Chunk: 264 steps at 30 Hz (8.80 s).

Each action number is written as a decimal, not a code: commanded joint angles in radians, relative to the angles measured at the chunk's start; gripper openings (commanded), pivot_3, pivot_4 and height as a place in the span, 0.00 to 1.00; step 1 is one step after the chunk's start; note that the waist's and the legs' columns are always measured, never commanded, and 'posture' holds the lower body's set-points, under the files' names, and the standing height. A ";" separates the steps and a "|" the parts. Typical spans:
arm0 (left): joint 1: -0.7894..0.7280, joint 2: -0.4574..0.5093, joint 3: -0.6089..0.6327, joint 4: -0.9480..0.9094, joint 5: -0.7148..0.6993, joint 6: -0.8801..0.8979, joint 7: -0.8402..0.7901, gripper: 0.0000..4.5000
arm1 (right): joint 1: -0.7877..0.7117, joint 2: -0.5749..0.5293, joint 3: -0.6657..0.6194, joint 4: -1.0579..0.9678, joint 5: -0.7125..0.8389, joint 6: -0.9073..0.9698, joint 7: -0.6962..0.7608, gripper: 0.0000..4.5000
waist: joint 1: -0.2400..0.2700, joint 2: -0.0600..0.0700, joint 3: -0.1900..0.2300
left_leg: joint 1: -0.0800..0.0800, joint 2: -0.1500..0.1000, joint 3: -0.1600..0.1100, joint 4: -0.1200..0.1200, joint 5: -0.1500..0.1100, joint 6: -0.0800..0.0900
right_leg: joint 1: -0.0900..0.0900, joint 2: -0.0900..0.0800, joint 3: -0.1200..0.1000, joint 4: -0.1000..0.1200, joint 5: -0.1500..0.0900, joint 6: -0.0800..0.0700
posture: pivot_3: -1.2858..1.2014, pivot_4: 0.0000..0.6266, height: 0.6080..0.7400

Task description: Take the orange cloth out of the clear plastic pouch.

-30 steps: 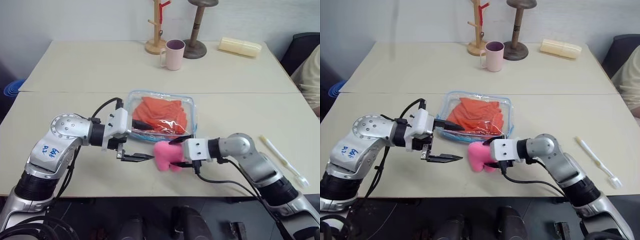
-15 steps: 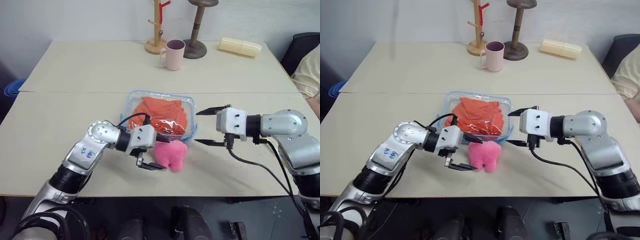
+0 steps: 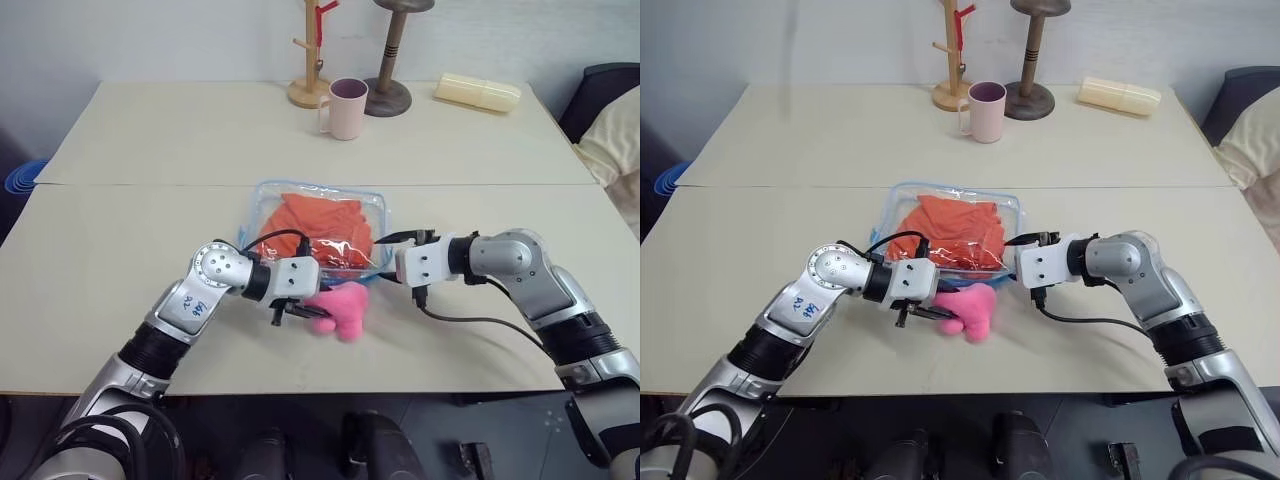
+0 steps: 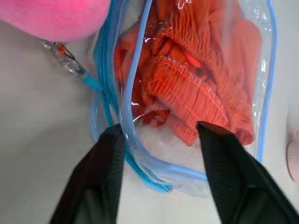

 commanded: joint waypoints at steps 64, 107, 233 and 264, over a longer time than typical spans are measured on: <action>-0.034 0.244 0.063 -0.053 0.163 -0.222 0.074 0.85 | 0.551 -0.280 -0.531 -0.807 1.116 1.039 -0.094 1.00 | 0.015 -0.001 0.001 | 0.000 -0.001 0.001 -0.002 -0.002 0.001 | 0.000 0.000 0.001 -0.003 0.000 0.000 | 0.52 0.24 1.00; 0.104 -0.024 0.296 -0.319 -0.213 0.409 0.306 0.00 | 0.359 0.040 -0.040 -0.599 0.209 0.601 -0.346 0.26 | 0.009 -0.001 0.001 | 0.000 -0.001 -0.001 0.000 -0.001 0.001 | 0.001 0.000 0.000 -0.001 0.000 0.001 | 0.52 0.24 1.00; 0.028 0.064 0.283 -0.171 -0.223 0.398 0.296 0.00 | 0.878 -0.420 -0.646 -0.426 0.083 -0.209 -0.140 0.00 | 0.007 -0.005 0.002 | 0.002 0.000 0.000 -0.001 0.000 0.000 | 0.002 0.000 0.001 -0.002 0.000 0.001 | 0.52 0.24 1.00; 0.204 0.325 0.720 -0.232 -0.620 0.673 0.043 1.00 | 0.713 -0.232 -0.933 -0.436 0.688 1.032 0.056 1.00 | 0.011 -0.003 0.003 | 0.002 0.000 -0.002 -0.003 0.000 -0.001 | 0.002 0.000 0.001 -0.001 0.000 0.000 | 0.52 0.24 1.00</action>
